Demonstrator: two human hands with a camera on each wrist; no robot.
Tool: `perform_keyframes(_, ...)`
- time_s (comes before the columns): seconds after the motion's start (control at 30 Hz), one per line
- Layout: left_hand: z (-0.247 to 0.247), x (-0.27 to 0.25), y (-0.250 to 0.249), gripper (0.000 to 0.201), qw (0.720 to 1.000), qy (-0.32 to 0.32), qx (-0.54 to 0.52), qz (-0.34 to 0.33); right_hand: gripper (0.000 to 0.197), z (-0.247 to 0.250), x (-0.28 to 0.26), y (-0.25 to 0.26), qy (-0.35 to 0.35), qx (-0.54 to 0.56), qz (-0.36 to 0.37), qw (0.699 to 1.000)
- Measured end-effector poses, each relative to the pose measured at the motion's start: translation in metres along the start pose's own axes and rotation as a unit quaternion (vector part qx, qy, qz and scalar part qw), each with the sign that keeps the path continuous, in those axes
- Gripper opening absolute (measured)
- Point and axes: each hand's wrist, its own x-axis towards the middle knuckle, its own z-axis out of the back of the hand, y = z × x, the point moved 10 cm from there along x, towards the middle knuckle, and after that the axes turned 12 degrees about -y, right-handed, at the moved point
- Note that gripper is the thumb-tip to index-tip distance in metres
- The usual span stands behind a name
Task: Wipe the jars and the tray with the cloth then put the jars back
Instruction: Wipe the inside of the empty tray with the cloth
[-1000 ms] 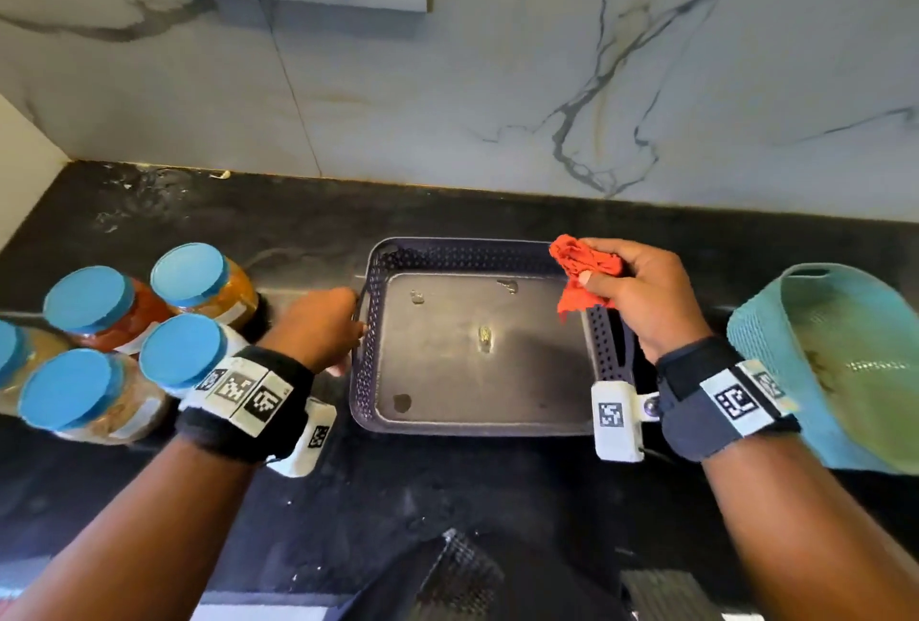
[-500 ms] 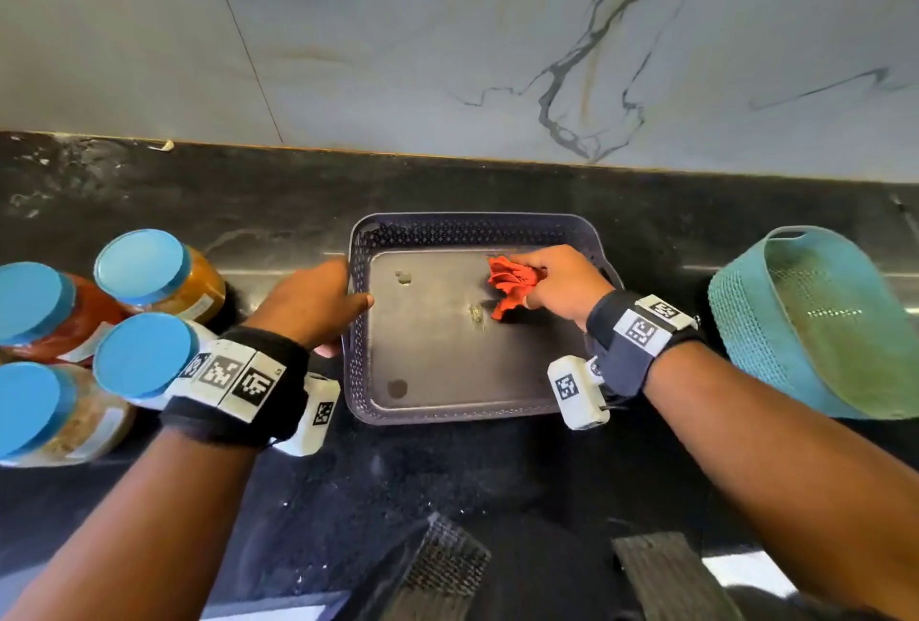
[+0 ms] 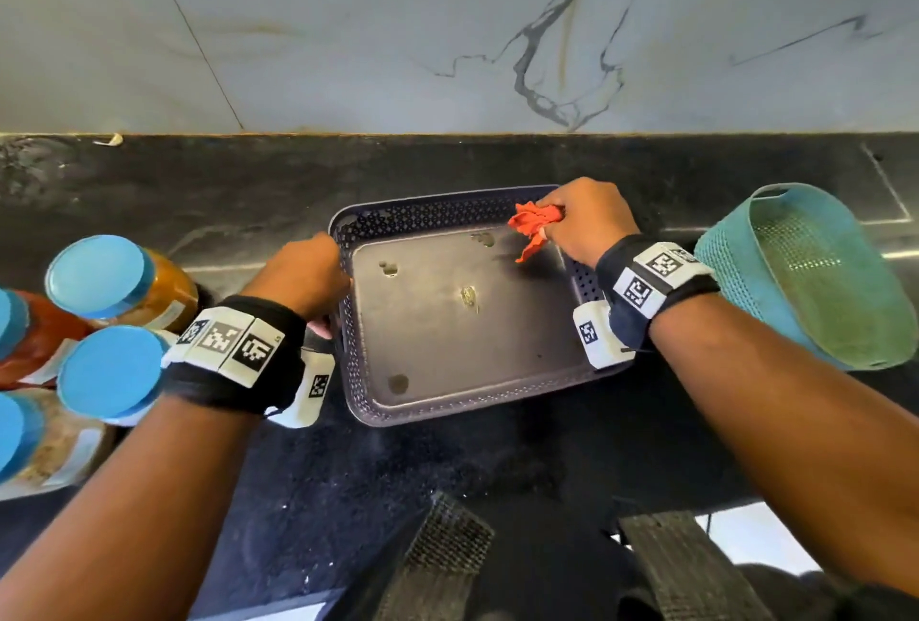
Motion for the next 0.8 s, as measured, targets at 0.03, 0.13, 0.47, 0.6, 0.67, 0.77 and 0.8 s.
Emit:
perform_keyframes(0.03, -0.002, -0.004, -0.002, 0.013, 1.0, 0.008, -0.012, 0.003, 0.015, 0.0, 0.0, 0.002, -0.005, 0.007, -0.003, 1.0)
perform_keyframes(0.13, -0.008, -0.009, -0.001, 0.014, 0.999, 0.015, -0.037, 0.012, 0.022, -0.015, -0.003, 0.003, 0.02, 0.068, -0.051, 0.996)
perform_keyframes(0.47, -0.026, -0.019, 0.002, 0.039, 0.988, 0.034, -0.14, 0.056, 0.017, -0.062, 0.006, 0.021, 0.063, -0.098, -0.012, 0.993)
perform_keyframes(0.6, -0.034, -0.015, 0.008, 0.069, 0.998, 0.008, -0.057, 0.034, 0.012, -0.07, 0.012, 0.021, 0.061, -0.076, -0.041, 0.994)
perform_keyframes(0.67, -0.036, -0.018, 0.009, 0.071, 0.998, 0.002, -0.051, 0.019, 0.011, -0.071, 0.014, 0.023, 0.059, -0.065, -0.049, 0.995)
perform_keyframes(0.77, -0.037, -0.021, 0.007, 0.069, 0.997, 0.001, -0.073, 0.013, 0.01, -0.074, 0.012, 0.044, 0.063, -0.051, -0.026, 0.996)
perform_keyframes(0.8, -0.038, -0.02, 0.007, 0.071, 0.998, -0.004, -0.068, 0.011, 0.009, -0.078, 0.009, 0.058, 0.075, -0.043, -0.01, 0.996)
